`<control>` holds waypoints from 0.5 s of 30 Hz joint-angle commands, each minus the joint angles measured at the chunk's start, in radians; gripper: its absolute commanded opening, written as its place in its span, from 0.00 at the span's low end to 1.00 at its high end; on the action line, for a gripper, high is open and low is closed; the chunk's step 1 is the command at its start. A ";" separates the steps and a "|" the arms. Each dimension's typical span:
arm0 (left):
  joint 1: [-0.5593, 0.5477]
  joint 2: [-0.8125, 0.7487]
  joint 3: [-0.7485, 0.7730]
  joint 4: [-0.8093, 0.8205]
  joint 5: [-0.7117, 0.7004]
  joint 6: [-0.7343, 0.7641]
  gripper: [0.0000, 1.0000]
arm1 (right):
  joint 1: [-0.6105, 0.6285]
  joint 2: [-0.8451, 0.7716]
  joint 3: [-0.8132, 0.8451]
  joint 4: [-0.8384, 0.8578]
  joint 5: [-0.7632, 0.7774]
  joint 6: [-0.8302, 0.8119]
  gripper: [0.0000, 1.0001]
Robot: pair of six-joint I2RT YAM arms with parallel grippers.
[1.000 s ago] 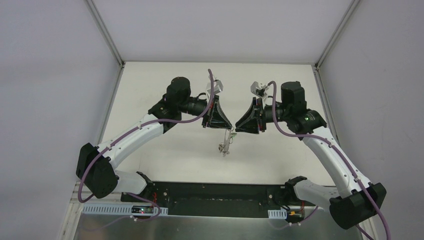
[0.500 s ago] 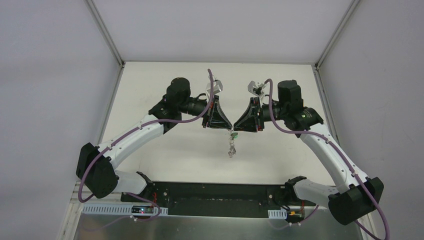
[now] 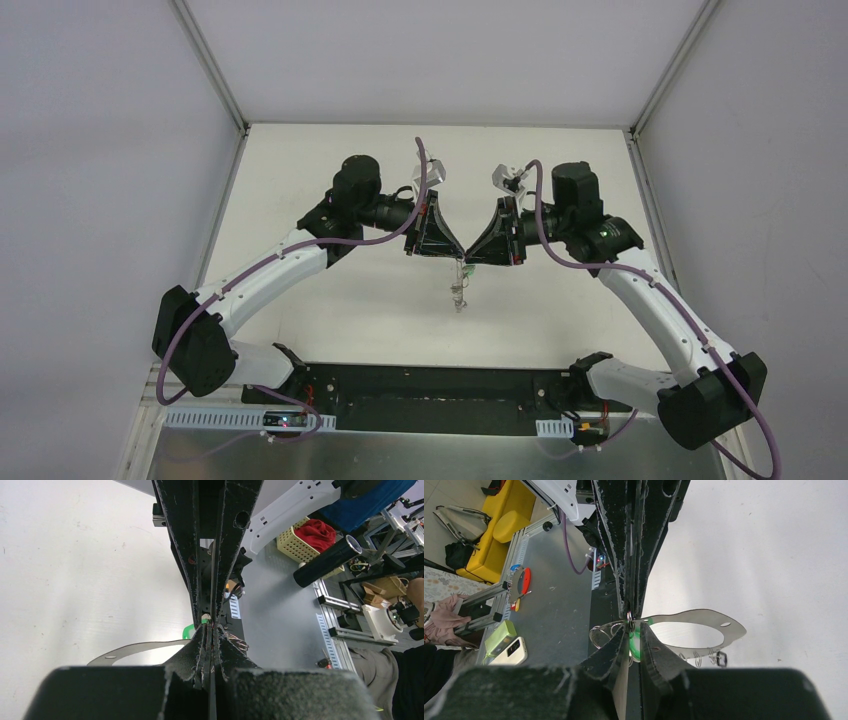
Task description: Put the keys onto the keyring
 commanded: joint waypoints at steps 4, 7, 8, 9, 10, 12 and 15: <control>0.006 -0.011 0.009 0.069 0.016 -0.006 0.00 | 0.011 0.004 -0.008 0.036 -0.033 0.005 0.13; 0.006 -0.009 0.010 0.069 0.016 -0.004 0.00 | 0.012 0.005 -0.006 0.039 -0.035 0.009 0.08; 0.006 -0.008 0.010 0.070 0.016 -0.004 0.00 | 0.013 0.006 -0.006 0.039 -0.035 0.010 0.07; 0.006 -0.007 0.011 0.071 0.016 -0.004 0.00 | 0.013 0.006 -0.006 0.039 -0.035 0.010 0.05; 0.006 -0.006 0.012 0.071 0.016 -0.004 0.00 | 0.012 0.007 -0.007 0.040 -0.035 0.010 0.03; 0.006 -0.005 0.011 0.070 0.016 -0.003 0.00 | 0.012 0.005 -0.007 0.041 -0.031 0.010 0.00; 0.006 -0.011 0.012 0.068 0.016 0.003 0.00 | 0.010 0.003 0.002 0.020 -0.019 -0.005 0.00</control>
